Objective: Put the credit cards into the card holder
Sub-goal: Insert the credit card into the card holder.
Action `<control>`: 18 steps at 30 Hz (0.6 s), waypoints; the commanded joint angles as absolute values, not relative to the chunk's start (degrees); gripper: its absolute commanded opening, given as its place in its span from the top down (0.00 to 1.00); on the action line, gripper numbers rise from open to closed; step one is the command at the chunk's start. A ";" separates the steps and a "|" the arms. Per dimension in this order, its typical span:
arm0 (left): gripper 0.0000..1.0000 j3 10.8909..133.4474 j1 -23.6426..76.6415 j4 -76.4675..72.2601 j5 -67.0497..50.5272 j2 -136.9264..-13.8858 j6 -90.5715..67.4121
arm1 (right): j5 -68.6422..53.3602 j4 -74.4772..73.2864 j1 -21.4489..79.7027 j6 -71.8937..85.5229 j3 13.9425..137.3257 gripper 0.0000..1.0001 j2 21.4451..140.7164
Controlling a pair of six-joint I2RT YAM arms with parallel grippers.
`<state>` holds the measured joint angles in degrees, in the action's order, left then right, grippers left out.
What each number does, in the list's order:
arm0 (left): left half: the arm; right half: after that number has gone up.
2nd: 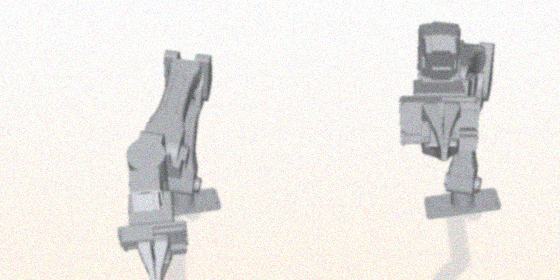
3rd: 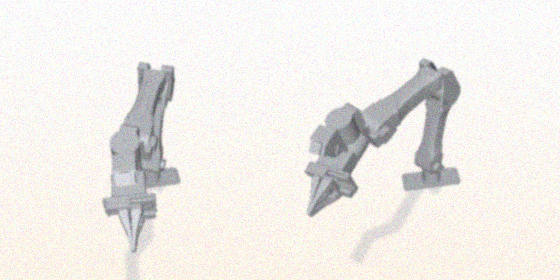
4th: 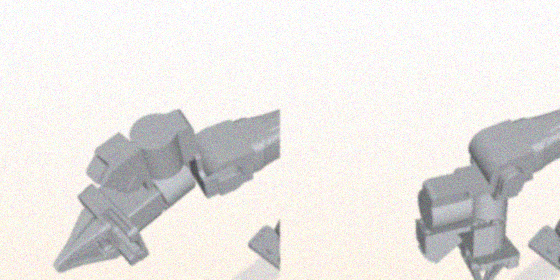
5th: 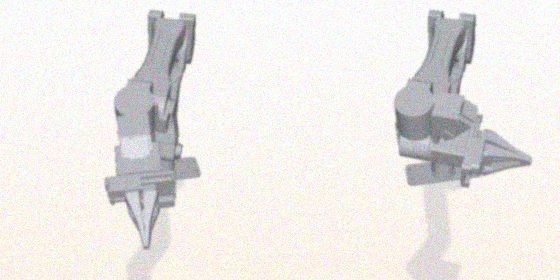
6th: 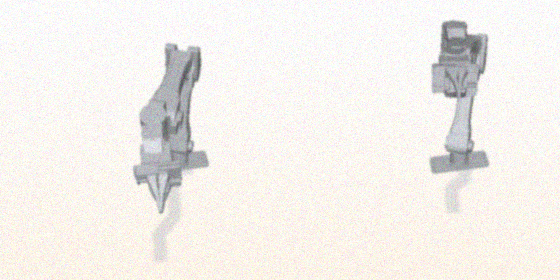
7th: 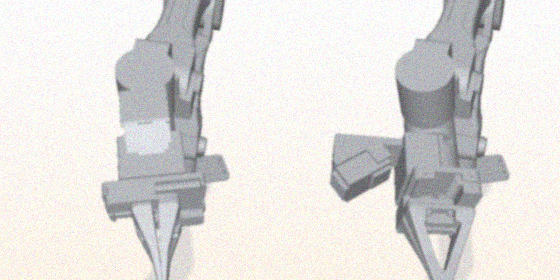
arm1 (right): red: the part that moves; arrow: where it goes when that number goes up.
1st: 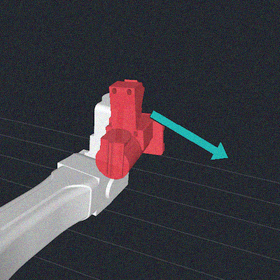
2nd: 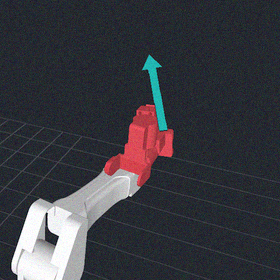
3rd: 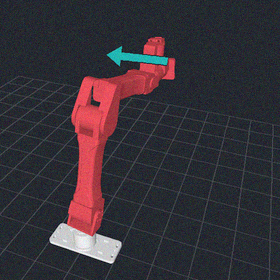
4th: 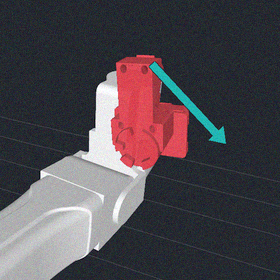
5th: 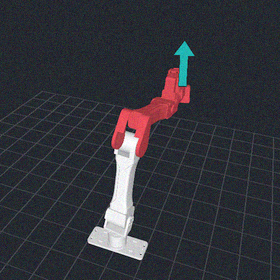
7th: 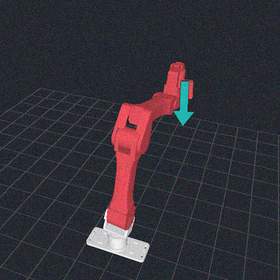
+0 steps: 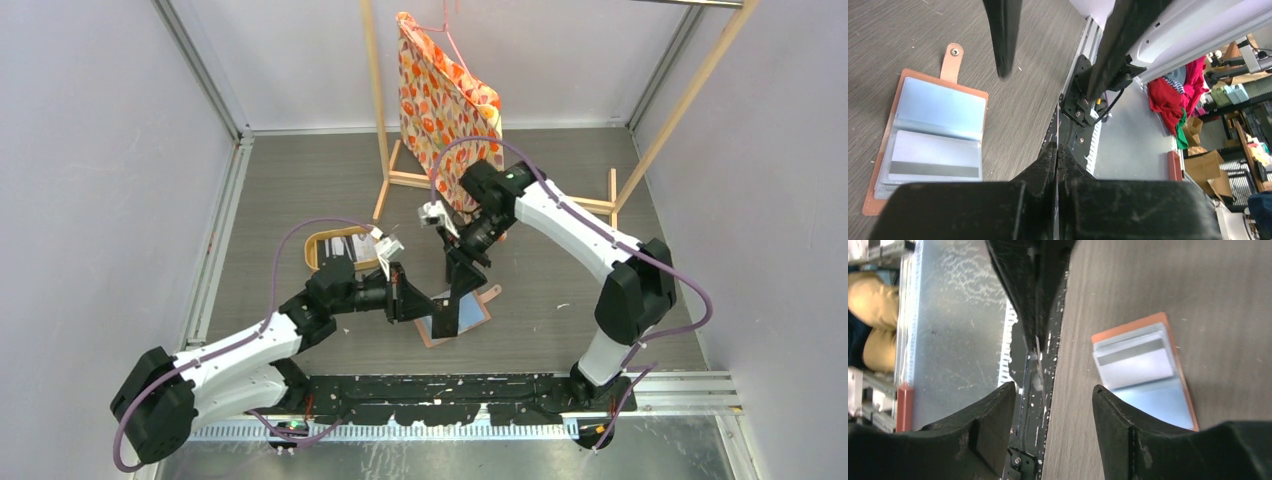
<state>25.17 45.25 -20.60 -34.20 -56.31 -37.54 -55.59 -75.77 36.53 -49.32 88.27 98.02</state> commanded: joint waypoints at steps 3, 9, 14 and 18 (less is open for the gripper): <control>1.00 17.32 45.28 -37.89 -26.41 -49.91 -48.20 | -60.53 -65.73 28.31 -37.92 85.09 0.32 86.67; 1.00 14.24 45.40 -45.10 -14.82 -45.31 -53.86 | -66.72 -30.57 24.90 -6.58 66.26 0.31 74.51; 1.00 15.18 45.35 -46.84 -9.10 -43.73 -54.75 | -66.87 -10.39 23.92 14.55 59.81 0.31 74.93; 1.00 16.37 45.37 -48.27 -6.87 -44.56 -54.63 | -67.23 -1.96 24.50 22.13 57.65 0.32 75.14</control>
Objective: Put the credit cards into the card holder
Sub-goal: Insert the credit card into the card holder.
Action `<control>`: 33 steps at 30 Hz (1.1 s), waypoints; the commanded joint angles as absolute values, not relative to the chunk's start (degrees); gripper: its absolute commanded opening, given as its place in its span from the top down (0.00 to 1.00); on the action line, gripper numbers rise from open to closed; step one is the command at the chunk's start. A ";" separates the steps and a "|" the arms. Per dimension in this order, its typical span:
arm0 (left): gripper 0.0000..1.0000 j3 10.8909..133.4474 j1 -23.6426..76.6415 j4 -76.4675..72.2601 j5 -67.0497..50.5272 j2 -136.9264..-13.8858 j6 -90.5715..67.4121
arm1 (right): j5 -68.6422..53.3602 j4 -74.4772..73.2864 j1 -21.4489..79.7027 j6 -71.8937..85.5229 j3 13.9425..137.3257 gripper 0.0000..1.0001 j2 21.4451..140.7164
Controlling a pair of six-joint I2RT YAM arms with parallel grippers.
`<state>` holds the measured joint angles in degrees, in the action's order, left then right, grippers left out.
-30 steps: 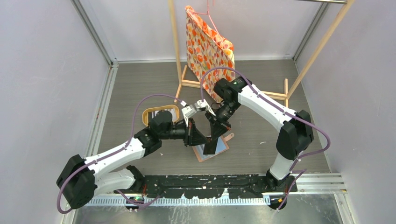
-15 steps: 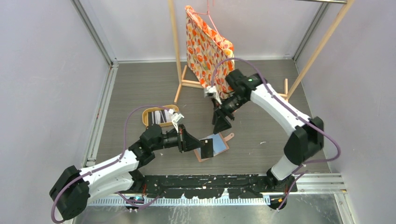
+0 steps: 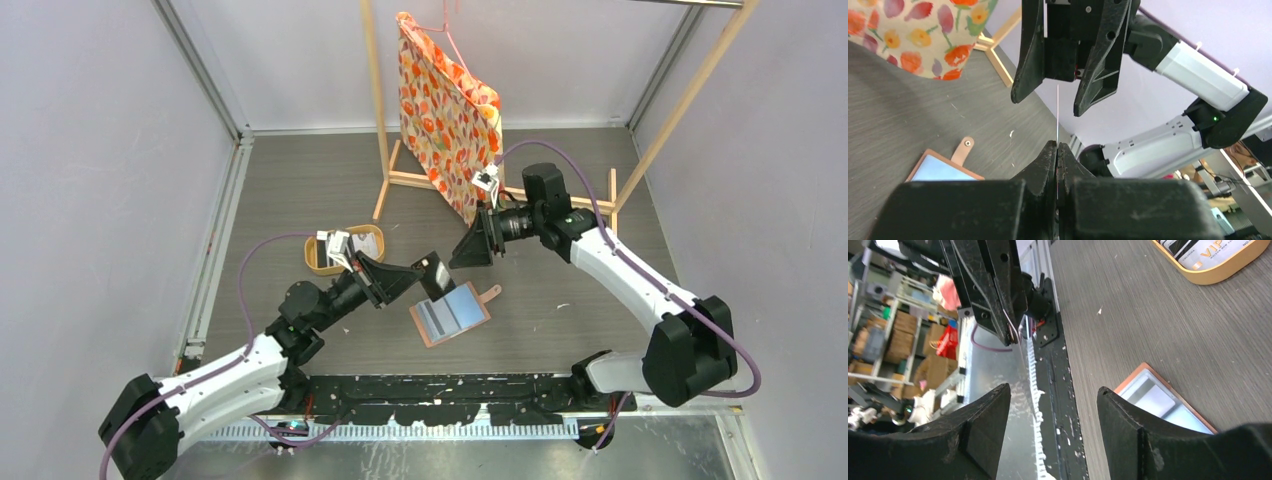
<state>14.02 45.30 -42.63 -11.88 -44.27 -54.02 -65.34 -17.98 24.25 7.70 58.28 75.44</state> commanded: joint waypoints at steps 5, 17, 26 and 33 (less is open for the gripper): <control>1.00 17.49 45.35 -50.49 -6.54 -47.28 -54.63 | -67.43 -0.25 25.76 24.71 57.25 0.34 75.42; 1.00 17.33 45.35 -53.84 -2.96 -47.53 -55.38 | -68.90 -0.21 27.72 25.05 57.70 0.53 76.11; 1.00 17.14 45.35 -54.14 -3.30 -47.33 -56.16 | -69.12 3.25 28.00 27.92 57.63 0.97 76.25; 0.45 22.91 45.33 -28.10 -5.57 -42.16 -50.80 | -71.25 -14.09 26.26 8.52 59.82 0.99 75.25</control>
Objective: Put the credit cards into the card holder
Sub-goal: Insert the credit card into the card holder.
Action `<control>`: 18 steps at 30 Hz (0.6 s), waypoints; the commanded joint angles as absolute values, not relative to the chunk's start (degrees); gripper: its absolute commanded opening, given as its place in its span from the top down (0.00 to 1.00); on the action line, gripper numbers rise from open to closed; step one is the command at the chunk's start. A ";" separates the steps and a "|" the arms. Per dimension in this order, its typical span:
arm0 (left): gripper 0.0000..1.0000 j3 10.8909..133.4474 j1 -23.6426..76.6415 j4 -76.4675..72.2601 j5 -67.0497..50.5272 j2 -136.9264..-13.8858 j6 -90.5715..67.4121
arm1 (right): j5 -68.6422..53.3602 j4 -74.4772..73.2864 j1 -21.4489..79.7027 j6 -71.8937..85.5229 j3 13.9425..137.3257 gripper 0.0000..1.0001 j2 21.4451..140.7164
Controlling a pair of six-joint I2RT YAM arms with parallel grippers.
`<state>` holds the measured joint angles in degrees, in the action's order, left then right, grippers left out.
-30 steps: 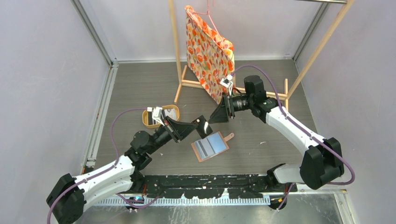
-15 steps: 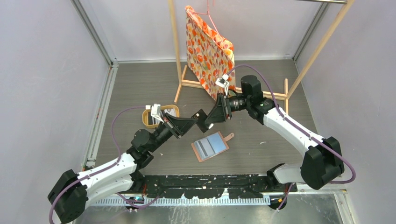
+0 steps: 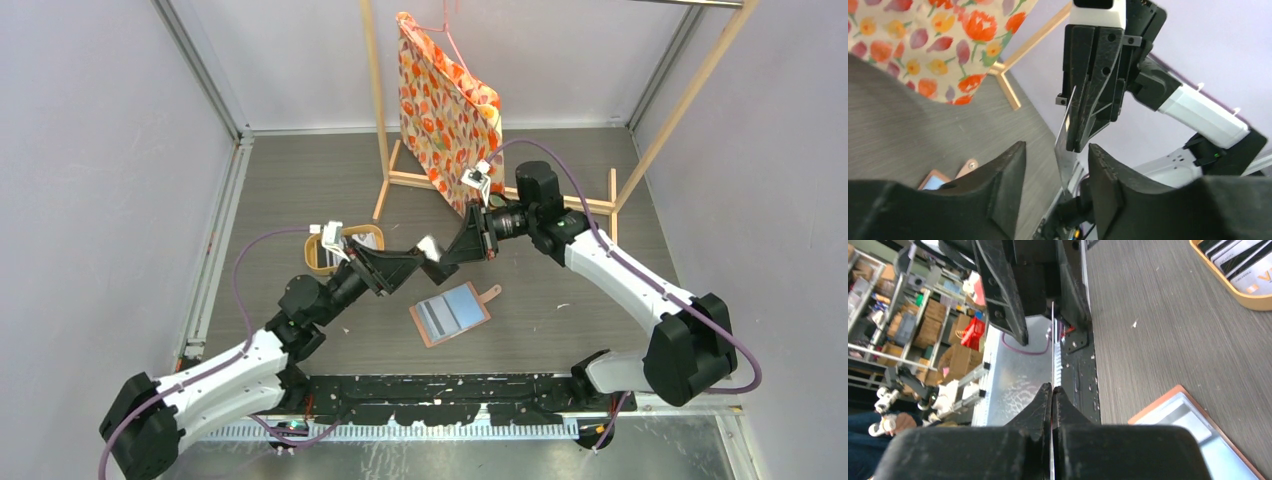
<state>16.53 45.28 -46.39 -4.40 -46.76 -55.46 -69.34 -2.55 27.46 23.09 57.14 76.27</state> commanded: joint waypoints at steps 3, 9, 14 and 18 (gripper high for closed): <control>0.19 26.14 45.29 -10.17 -5.63 -35.81 -43.38 | -69.89 -27.07 24.57 -4.45 60.85 0.99 75.08; 0.16 18.53 45.26 -6.36 -5.60 -28.81 -46.91 | -57.48 -56.49 23.86 -30.50 60.55 0.99 75.59; 0.20 13.02 45.27 -23.09 -6.69 -37.22 -53.59 | -53.38 -53.97 23.48 -27.97 56.87 0.99 80.82; 0.24 15.13 45.39 -28.91 -7.25 -47.68 -56.63 | -48.78 -50.57 24.28 -23.61 58.14 0.99 86.88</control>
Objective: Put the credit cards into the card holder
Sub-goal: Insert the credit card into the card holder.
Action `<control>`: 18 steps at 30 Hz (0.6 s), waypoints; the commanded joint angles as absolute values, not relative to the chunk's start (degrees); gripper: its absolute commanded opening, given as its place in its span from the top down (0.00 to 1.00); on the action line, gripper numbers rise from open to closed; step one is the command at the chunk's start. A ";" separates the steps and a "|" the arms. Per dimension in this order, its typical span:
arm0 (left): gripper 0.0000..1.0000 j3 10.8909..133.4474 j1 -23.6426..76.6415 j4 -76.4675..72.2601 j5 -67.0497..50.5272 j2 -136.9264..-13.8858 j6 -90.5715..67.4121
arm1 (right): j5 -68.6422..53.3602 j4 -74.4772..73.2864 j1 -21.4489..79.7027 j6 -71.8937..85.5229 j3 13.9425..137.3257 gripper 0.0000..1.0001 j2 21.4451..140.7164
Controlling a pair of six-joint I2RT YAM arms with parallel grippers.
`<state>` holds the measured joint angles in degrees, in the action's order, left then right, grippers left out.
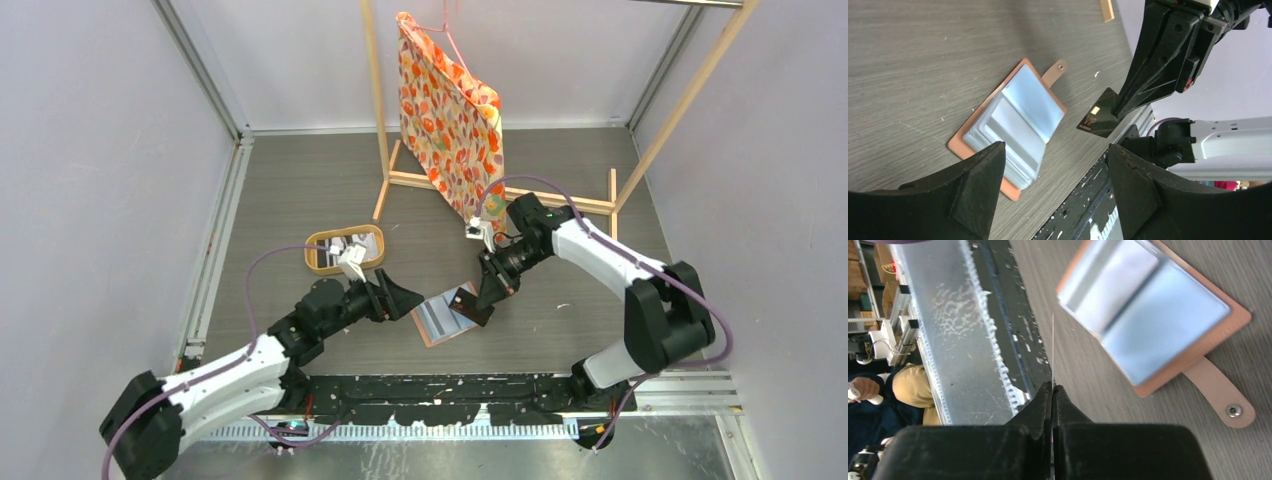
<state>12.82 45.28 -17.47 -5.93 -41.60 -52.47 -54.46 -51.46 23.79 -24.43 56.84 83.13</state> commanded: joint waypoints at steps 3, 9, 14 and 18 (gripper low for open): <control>0.31 16.08 46.28 -34.16 -8.13 -55.00 -58.64 | -47.49 -49.15 24.28 -21.05 58.11 0.99 89.94; 0.66 18.20 47.20 -38.96 -8.37 -65.71 -58.41 | -46.86 -44.88 24.27 -14.43 56.77 0.99 91.51; 0.93 20.53 47.28 -39.59 -9.73 -72.50 -56.68 | -46.55 -40.10 24.51 -7.79 55.43 0.99 92.59; 0.93 21.71 47.29 -39.18 -10.47 -76.41 -56.65 | -46.31 -39.36 24.70 -5.40 55.68 0.99 94.03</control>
<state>19.33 47.13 -35.73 -9.15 -73.69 -57.93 -46.54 -42.41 24.29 -9.98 55.57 93.01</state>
